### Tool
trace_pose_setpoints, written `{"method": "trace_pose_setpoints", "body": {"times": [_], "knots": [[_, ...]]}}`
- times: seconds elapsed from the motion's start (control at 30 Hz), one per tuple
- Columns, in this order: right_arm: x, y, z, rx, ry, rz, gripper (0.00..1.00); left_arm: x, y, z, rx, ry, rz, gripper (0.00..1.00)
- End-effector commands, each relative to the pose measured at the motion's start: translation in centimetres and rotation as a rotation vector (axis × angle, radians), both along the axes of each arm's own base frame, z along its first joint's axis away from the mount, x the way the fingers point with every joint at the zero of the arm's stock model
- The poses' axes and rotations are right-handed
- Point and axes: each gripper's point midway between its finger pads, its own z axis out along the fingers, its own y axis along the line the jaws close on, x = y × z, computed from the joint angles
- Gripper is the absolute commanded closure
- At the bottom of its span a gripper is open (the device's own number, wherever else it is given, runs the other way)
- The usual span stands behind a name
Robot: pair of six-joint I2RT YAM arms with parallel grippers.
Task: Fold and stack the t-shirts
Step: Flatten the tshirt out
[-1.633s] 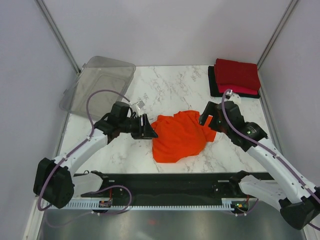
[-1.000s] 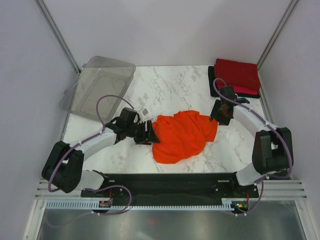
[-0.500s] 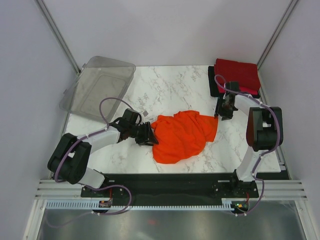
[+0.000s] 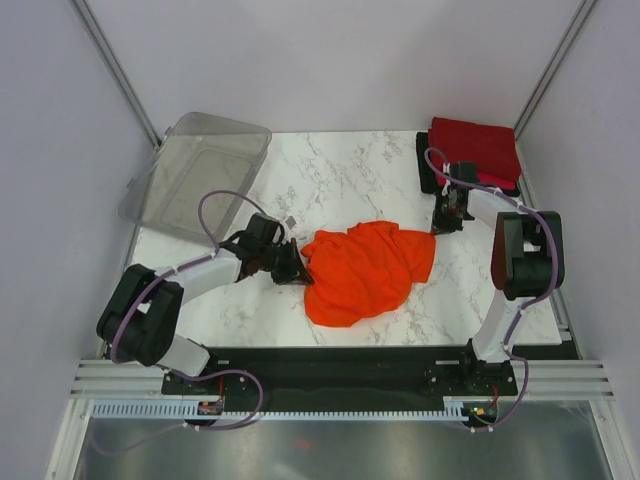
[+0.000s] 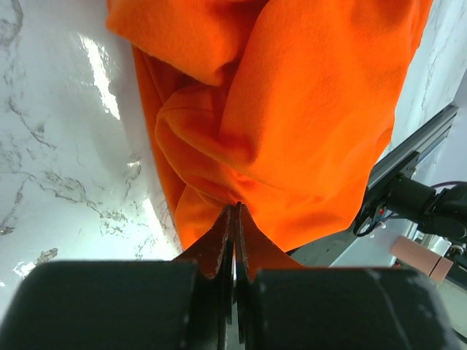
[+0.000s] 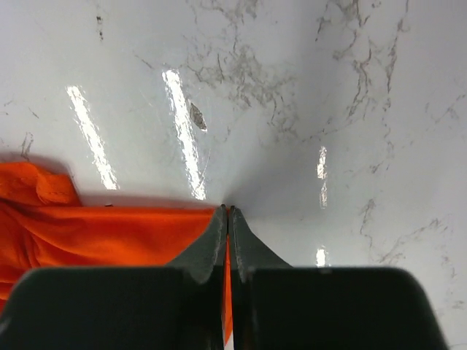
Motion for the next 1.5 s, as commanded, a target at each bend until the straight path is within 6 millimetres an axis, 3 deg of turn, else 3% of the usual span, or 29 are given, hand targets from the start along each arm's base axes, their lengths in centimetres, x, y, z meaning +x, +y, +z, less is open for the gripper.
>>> {"method": "trace_pose_setpoints", "body": {"times": [0.0, 0.07, 0.1, 0.17, 0.2, 0.27, 0.3, 0.37, 0.4, 0.43, 0.47, 0.5, 0.53, 0.57, 0.6, 0.7, 0.87, 0.97, 1.0, 1.07, 1.1, 1.17, 1.2, 1.23, 1.3, 1.37, 1.4, 1.43, 1.47], "knots": [[0.9, 0.0, 1.0, -0.01, -0.037, -0.001, 1.0, 2.5, -0.8, 2.1, -0.005, -0.062, 0.035, 0.98], [1.2, -1.5, 3.0, -0.074, -0.066, -0.08, 1.0, 3.4, -0.8, 3.3, 0.011, -0.09, 0.041, 0.98], [1.1, -2.6, 5.9, -0.125, -0.088, -0.132, 1.0, 3.6, -0.6, 4.0, 0.028, -0.096, 0.043, 0.98], [0.2, -4.3, 9.4, -0.192, -0.112, -0.231, 1.0, 6.7, -0.5, 7.7, 0.068, -0.216, 0.072, 0.98], [0.3, -4.7, 13.6, -0.195, -0.213, -0.268, 1.0, 8.9, -1.1, 11.3, 0.059, -0.302, 0.085, 0.98], [-1.0, -6.2, 18.1, -0.243, -0.295, -0.365, 1.0, 10.4, 0.1, 13.7, 0.148, -0.358, 0.109, 0.98], [-1.7, -7.8, 22.9, -0.246, -0.404, -0.445, 1.0, 12.0, -0.1, 17.2, 0.14, -0.429, 0.128, 0.98], [-3.3, -8.7, 27.1, -0.241, -0.484, -0.534, 1.0, 13.0, 0.9, 19.8, 0.195, -0.479, 0.169, 0.98], [-4.4, -9.2, 31.2, -0.236, -0.586, -0.578, 1.0, 13.9, 1.0, 23.2, 0.175, -0.546, 0.196, 0.98], [-5.0, -9.2, 32.9, -0.223, -0.627, -0.592, 1.0, 14.3, 1.5, 24.6, 0.189, -0.579, 0.222, 0.98], [-5.9, -9.2, 34.2, -0.215, -0.647, -0.605, 1.0, 14.0, 1.9, 25.3, 0.205, -0.58, 0.224, 0.98], [-7.0, -9.2, 37.2, -0.183, -0.72, -0.628, 1.0, 14.0, 2.0, 28.2, 0.18, -0.627, 0.239, 0.98], [-7.6, -9.1, 38.4, -0.169, -0.745, -0.632, 1.0, 13.5, 2.3, 29.7, 0.174, -0.655, 0.236, 0.98], [-8.4, -9.0, 39.3, -0.157, -0.76, -0.634, 1.0, 12.8, 2.6, 30.5, 0.17, -0.662, 0.231, 0.98], [-9.8, -8.8, 41.7, -0.132, -0.826, -0.638, 1.0, 12.2, 2.9, 31.9, 0.153, -0.682, 0.233, 0.98], [-12.9, -8.9, 44.9, -0.114, -0.908, -0.658, 1.0, 9.6, 4.4, 34.0, 0.134, -0.721, 0.249, 0.98], [-15.2, -8.5, 46.6, -0.096, -0.973, -0.624, 1.0, 8.9, 5.7, 36.8, 0.135, -0.803, 0.279, 0.98], [-14.8, -7.9, 46.2, -0.087, -0.971, -0.585, 1.0, 11.9, 4.6, 37.5, 0.157, -0.832, 0.272, 0.98], [-14.5, -7.9, 45.2, -0.097, -0.943, -0.576, 1.0, 14.6, 3.1, 37.1, 0.165, -0.829, 0.259, 0.98], [-14.4, -7.9, 44.5, -0.104, -0.939, -0.566, 1.0, 17.4, 0.5, 37.0, 0.131, -0.856, 0.185, 0.98], [-13.9, -7.9, 42.7, -0.116, -0.901, -0.56, 1.0, 19.5, -2.0, 36.4, 0.089, -0.861, 0.121, 0.98], [-13.6, -7.9, 41.5, -0.121, -0.877, -0.558, 1.0, 22.1, -4.2, 35.2, 0.06, -0.864, 0.083, 0.98], [-13.2, -7.9, 40.3, -0.129, -0.846, -0.55, 1.0, 22.7, -5.2, 35.7, 0.022, -0.878, 0.066, 0.98], [-13.0, -7.9, 39.7, -0.136, -0.828, -0.549, 1.0, 24.6, -6.7, 32.3, 0.027, -0.82, 0.04, 0.98], [-12.8, -7.9, 38.0, -0.141, -0.791, -0.549, 1.0, 24.8, -8.2, 29.5, 0.0, -0.763, -0.027, 0.93], [-12.7, -7.6, 37.3, -0.124, -0.793, -0.54, 1.0, 24.8, -8.7, 26.4, 0.015, -0.706, -0.071, 0.74], [-12.7, -7.5, 35.9, -0.123, -0.765, -0.539, 1.0, 24.3, -8.5, 23.6, 0.049, -0.647, -0.093, 0.58], [-12.6, -7.1, 35.5, -0.103, -0.758, -0.53, 1.0, 23.8, -7.9, 22.4, 0.083, -0.639, -0.111, 0.55], [-12.6, -6.8, 35.1, -0.087, -0.759, -0.522, 1.0, 22.6, -6.9, 23.9, 0.097, -0.663, -0.104, 0.53]]}}
